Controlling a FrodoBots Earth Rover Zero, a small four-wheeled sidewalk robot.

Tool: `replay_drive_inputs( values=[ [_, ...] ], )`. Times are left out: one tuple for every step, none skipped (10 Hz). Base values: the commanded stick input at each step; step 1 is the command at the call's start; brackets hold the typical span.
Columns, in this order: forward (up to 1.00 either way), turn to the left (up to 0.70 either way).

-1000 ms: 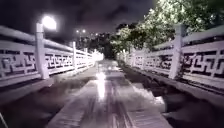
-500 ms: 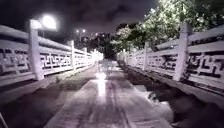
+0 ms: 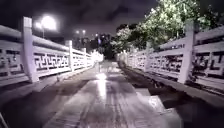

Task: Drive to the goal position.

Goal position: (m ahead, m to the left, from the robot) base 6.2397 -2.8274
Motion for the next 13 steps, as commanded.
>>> replay_drive_inputs(
  values=[
    [0.38, 0.23],
    [0.38, 0.23],
    [0.38, 0.08],
    [0.38, 0.0],
    [0.38, 0.0],
    [0.38, 0.0],
    [0.38, 0.0],
    [0.38, 0.0],
    [0.38, 0.0],
    [0.38, 0.0],
    [0.38, 0.0],
    [0.38, 0.0],
    [0.38, 0.0]
  ],
)
